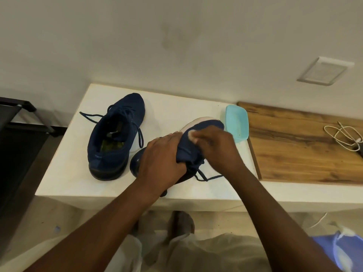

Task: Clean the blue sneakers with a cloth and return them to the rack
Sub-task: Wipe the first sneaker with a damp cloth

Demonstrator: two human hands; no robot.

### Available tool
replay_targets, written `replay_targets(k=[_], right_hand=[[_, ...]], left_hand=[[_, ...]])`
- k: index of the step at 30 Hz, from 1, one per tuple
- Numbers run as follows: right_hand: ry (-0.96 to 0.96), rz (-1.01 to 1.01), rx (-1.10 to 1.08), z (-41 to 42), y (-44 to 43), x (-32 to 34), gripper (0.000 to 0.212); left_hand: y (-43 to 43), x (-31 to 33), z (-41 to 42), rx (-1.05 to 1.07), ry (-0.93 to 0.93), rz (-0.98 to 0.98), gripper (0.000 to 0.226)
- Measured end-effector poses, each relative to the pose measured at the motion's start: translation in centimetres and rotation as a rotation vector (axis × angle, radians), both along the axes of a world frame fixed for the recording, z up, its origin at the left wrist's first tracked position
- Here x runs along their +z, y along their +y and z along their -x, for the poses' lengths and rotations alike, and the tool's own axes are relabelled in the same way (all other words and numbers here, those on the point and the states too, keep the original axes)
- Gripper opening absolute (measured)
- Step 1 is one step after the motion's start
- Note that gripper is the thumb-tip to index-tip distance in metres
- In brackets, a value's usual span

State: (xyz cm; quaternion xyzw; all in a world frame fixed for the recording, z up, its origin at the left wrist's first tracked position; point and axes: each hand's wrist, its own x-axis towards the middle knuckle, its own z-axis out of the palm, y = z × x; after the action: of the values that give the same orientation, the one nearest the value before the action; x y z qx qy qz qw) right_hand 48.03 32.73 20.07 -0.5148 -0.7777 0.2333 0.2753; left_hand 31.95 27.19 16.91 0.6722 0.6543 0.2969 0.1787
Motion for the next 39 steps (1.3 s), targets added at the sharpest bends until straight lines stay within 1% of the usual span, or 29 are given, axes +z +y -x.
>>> replay_targets(k=[2, 3, 4, 5, 7, 8, 9, 10, 11, 13, 15, 16, 17, 18, 20, 22, 23, 24, 26, 28, 29, 31, 33, 35, 36, 37, 39], right_hand=[[-0.084, 0.036, 0.234, 0.8, -1.6, 0.4, 0.018], [-0.112, 0.048, 0.292, 0.6, -1.8, 0.6, 0.019], [-0.119, 0.042, 0.29, 0.2, -1.4, 0.6, 0.018], [-0.096, 0.03, 0.222, -0.3, -0.8, 0.6, 0.016], [0.012, 0.037, -0.036, -1.1, 0.8, 0.4, 0.011], [0.036, 0.034, -0.165, -1.3, 1.4, 0.2, 0.011], [0.021, 0.015, -0.251, -1.0, 1.7, -0.1, 0.013], [0.002, -0.006, -0.277, -0.6, 1.5, -0.4, 0.015], [-0.008, -0.019, -0.246, 0.1, 1.0, -0.5, 0.016], [-0.045, -0.002, -0.088, 1.5, -0.8, 0.1, 0.016], [-0.094, 0.048, 0.081, 2.1, -2.1, 0.9, 0.016], [-0.092, 0.065, 0.131, 2.1, -2.2, 1.4, 0.016], [-0.077, 0.068, 0.133, 1.8, -1.7, 1.5, 0.015], [-0.054, 0.051, 0.086, 1.4, -1.1, 1.4, 0.015], [-0.039, -0.028, -0.105, 0.6, 0.8, 0.6, 0.019], [-0.076, -0.064, -0.284, 0.5, 2.0, 0.0, 0.021], [-0.074, -0.049, -0.32, 0.7, 2.0, 0.0, 0.02], [-0.046, -0.018, -0.291, 1.2, 1.6, 0.2, 0.019], [0.013, 0.058, -0.101, 2.4, -0.1, 1.1, 0.017], [-0.036, 0.107, 0.069, 2.8, -1.6, 1.7, 0.019], [-0.059, 0.106, 0.085, 2.5, -1.5, 1.7, 0.022], [-0.099, 0.064, -0.02, 1.2, 0.1, 1.2, 0.025], [-0.137, 0.013, -0.207, -0.2, 2.4, 0.7, 0.025], [-0.158, 0.01, -0.339, -0.7, 3.2, 0.6, 0.025], [-0.156, 0.024, -0.341, -0.4, 3.1, 0.5, 0.023], [-0.145, 0.041, -0.271, 0.2, 2.3, 0.7, 0.021], [-0.135, 0.097, -0.015, 1.9, 0.1, 1.5, 0.018]], left_hand=[[0.0, -0.2, 0.0, -0.019, 0.02, -0.004, 0.055], [0.0, -0.3, 0.0, -0.033, 0.042, -0.016, 0.052], [-0.1, -0.4, 0.0, -0.041, 0.055, -0.03, 0.05], [-0.1, -0.4, 0.0, -0.045, 0.055, -0.041, 0.05], [0.0, -0.3, 0.2, -0.03, 0.038, -0.027, 0.053], [0.1, -0.2, 0.2, -0.016, 0.032, -0.012, 0.053], [0.2, -0.1, 0.3, -0.005, 0.027, 0.0, 0.051], [0.2, -0.1, 0.3, 0.002, 0.02, 0.007, 0.049], [0.3, 0.0, 0.3, 0.009, 0.013, 0.01, 0.047], [0.3, 0.1, 0.3, 0.015, -0.001, 0.01, 0.046], [0.4, -0.2, 0.4, 0.008, -0.003, -0.003, 0.035], [0.4, -0.3, 0.4, 0.007, 0.005, -0.007, 0.03], [0.4, -0.4, 0.4, 0.008, 0.013, -0.013, 0.029], [0.4, -0.4, 0.3, 0.006, 0.016, -0.02, 0.034], [0.3, -0.4, 0.2, 0.006, 0.027, -0.017, 0.043], [0.3, -0.4, 0.1, 0.013, 0.046, -0.009, 0.043], [0.4, -0.3, 0.1, 0.016, 0.044, -0.007, 0.041], [0.4, -0.3, 0.2, 0.02, 0.035, -0.007, 0.038], [0.4, -0.4, 0.1, 0.029, 0.009, -0.016, 0.027], [0.3, -0.4, 0.1, 0.043, -0.007, -0.019, 0.017], [0.3, -0.4, 0.1, 0.038, 0.002, -0.022, 0.019], [0.3, -0.4, 0.1, 0.012, 0.048, -0.016, 0.035], [0.2, -0.1, 0.1, -0.004, 0.08, 0.01, 0.047], [0.2, 0.1, 0.1, -0.009, 0.09, 0.032, 0.048], [0.2, 0.1, 0.1, -0.007, 0.096, 0.036, 0.045], [0.3, -0.1, 0.1, -0.005, 0.094, 0.032, 0.041], [0.2, -0.3, 0.1, 0.011, 0.069, 0.022, 0.034]])
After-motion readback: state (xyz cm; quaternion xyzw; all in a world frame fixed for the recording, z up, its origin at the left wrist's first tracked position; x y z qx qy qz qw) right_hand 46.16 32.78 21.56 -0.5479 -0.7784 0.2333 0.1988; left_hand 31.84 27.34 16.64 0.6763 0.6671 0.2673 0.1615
